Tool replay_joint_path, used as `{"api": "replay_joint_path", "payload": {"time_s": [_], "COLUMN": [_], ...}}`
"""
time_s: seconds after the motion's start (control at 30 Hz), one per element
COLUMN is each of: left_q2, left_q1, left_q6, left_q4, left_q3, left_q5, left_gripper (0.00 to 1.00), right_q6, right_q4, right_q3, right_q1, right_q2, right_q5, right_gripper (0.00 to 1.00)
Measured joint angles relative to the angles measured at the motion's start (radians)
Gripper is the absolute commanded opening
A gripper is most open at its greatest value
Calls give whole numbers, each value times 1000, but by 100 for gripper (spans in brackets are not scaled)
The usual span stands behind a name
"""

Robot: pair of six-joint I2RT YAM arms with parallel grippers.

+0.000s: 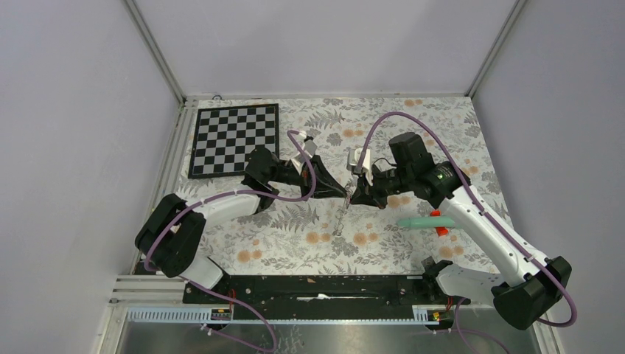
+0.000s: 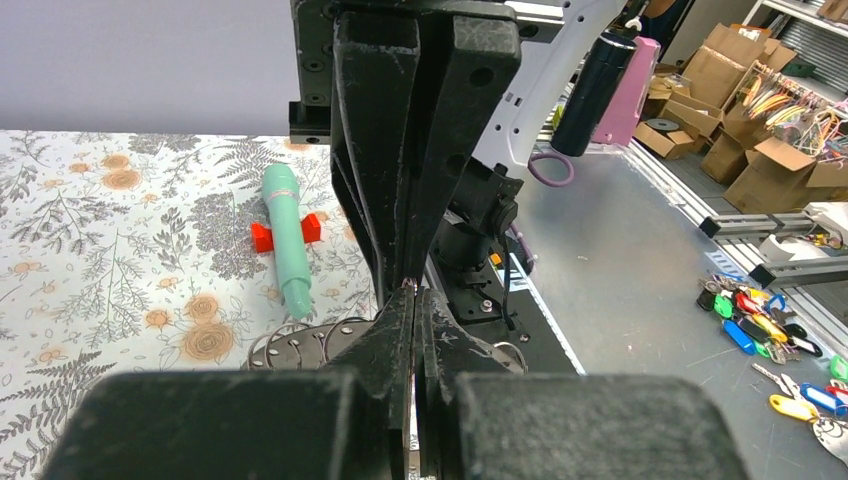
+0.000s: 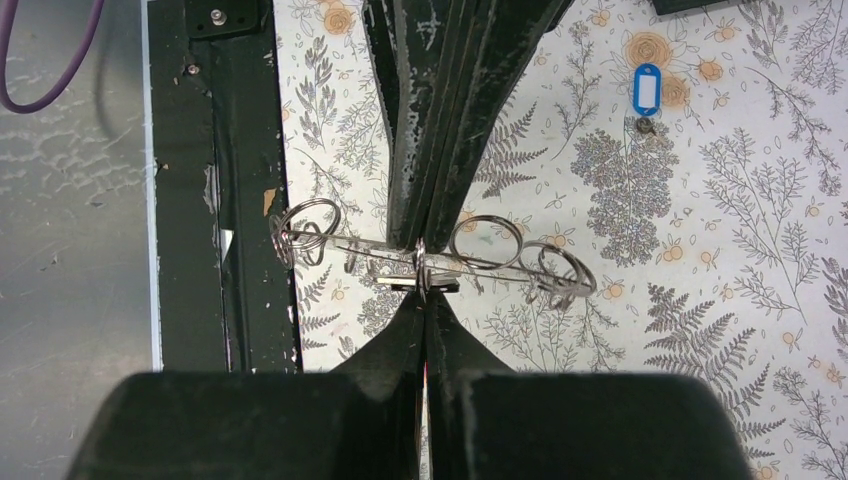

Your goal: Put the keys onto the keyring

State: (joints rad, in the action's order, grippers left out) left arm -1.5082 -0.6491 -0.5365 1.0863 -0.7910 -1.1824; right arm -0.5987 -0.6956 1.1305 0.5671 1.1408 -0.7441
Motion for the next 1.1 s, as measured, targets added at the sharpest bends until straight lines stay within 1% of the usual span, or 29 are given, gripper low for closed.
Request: {"api": "replay_joint_path", "payload": {"time_s": [0.1, 0.2, 0.37, 0.57, 0.77, 0.83, 0.87, 0.9, 1.0, 1.1], "left_q2": [0, 4, 27, 42, 43, 43, 43, 43, 43, 43], "left_q1": [2, 4, 9, 10, 10, 10, 10, 10, 10, 10], "left_q6": [18, 65, 191, 298, 363, 370, 371, 370, 349, 314], "left_q4": [-18, -74, -247, -388, -480, -490, -491, -489, -461, -403], "left_q3": [0, 0, 0, -2, -2, -2, -2, -2, -1, 3], "left_q5": [0, 1, 2, 12, 31, 31, 31, 31, 27, 16], "left_gripper": [0, 0, 0, 0, 0, 0, 0, 0, 0, 0], "right_q6": [-10, -19, -31, -31, -11, -4, 0, 4, 10, 10], "right_q4": [-10, -24, -50, -48, 12, 32, 38, 48, 88, 122], "right_q3": [0, 0, 0, -3, -77, -115, -128, -142, -187, -204], "right_q1": [0, -1, -3, -5, -5, -6, -6, -8, -16, -19], "right_q2": [-3, -5, -5, -5, -10, -16, -19, -23, -40, -43], "right_q5": [4, 24, 53, 92, 103, 94, 86, 73, 26, -8], "right_gripper": [0, 0, 0, 1, 33, 47, 57, 62, 69, 70]}}
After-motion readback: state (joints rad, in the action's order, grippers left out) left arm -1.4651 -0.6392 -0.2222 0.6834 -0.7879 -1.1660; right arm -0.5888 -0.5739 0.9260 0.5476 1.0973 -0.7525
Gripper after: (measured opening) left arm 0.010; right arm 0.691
